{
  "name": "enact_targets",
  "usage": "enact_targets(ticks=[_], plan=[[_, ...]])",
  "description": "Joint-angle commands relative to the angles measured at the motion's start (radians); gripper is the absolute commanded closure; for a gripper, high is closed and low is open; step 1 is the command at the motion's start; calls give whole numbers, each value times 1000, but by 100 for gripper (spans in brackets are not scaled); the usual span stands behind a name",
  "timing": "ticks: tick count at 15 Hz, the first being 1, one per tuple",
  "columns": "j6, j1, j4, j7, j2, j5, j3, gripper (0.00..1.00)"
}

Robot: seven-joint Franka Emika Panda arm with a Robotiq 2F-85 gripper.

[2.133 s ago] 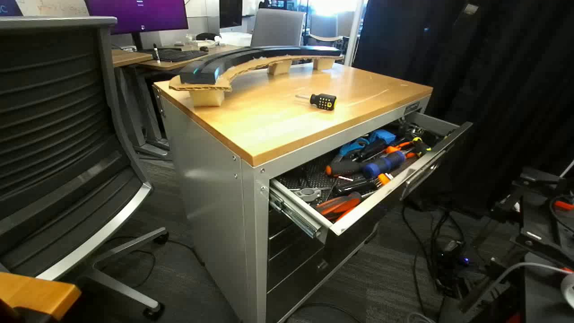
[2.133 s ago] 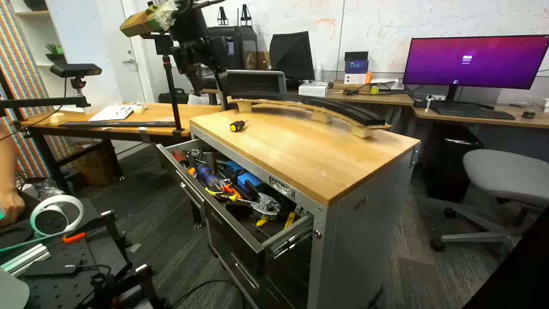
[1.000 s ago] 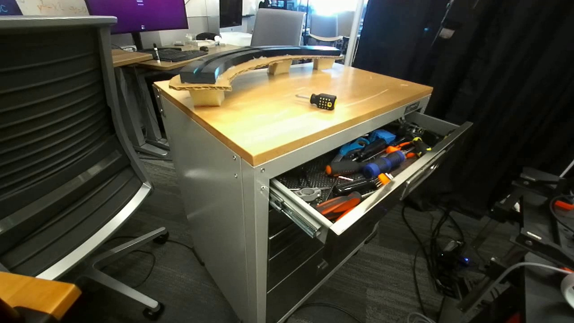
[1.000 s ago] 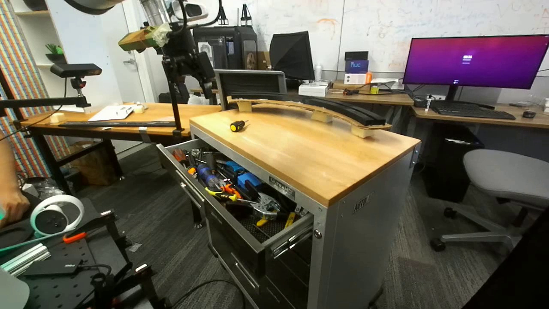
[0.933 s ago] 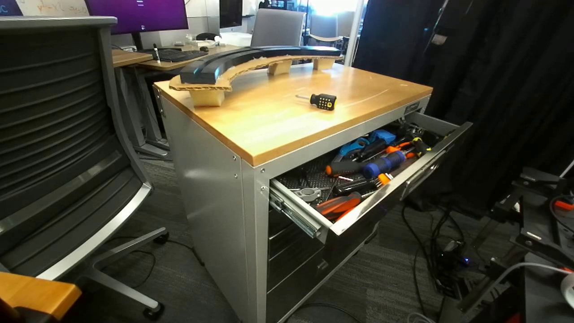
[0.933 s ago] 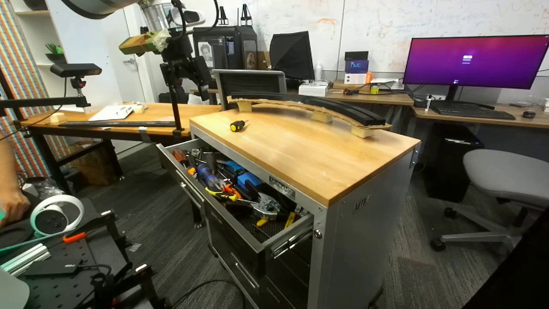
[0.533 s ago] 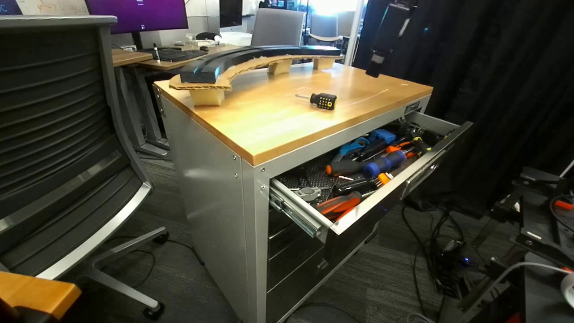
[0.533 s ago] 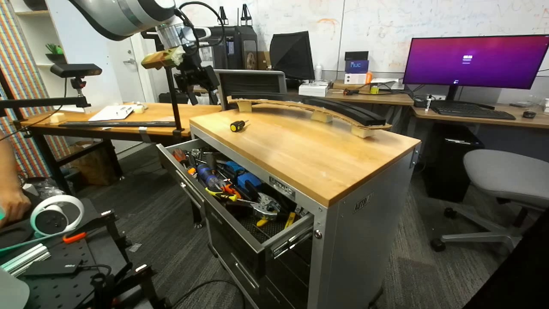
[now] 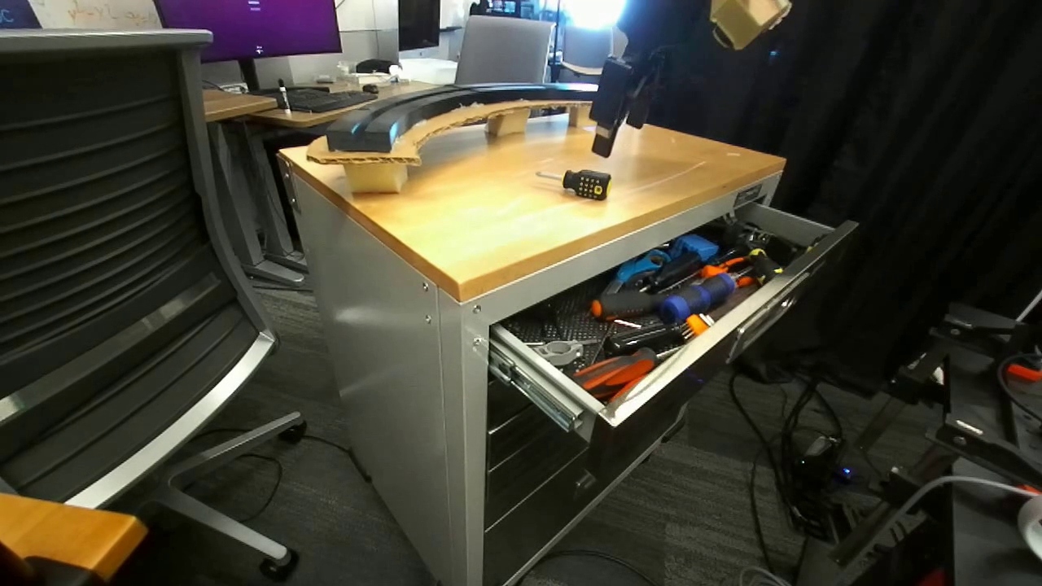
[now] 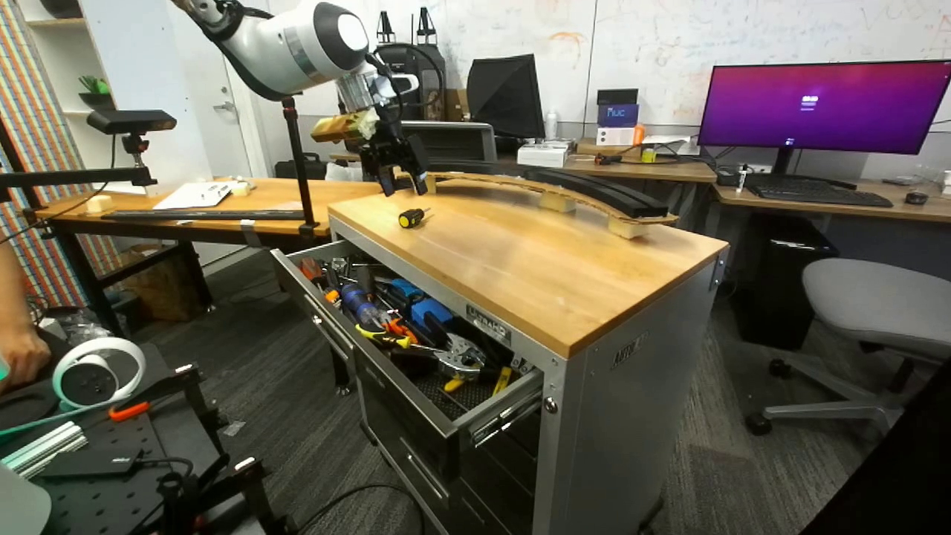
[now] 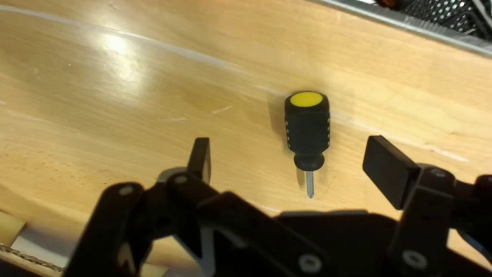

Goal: Place the screwdriver in the drawer then close the drawer

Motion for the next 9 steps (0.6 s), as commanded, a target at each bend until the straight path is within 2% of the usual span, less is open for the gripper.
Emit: enact_targets(ticks=[1, 4, 5, 6, 9], plan=[[39, 61, 148, 52, 155, -3, -63, 0], [47, 98, 216, 58, 242, 25, -96, 0], [48, 109, 231, 57, 260, 35, -103, 25], [44, 111, 238, 43, 264, 50, -107, 26], [33, 126, 242, 40, 255, 70, -125, 49]])
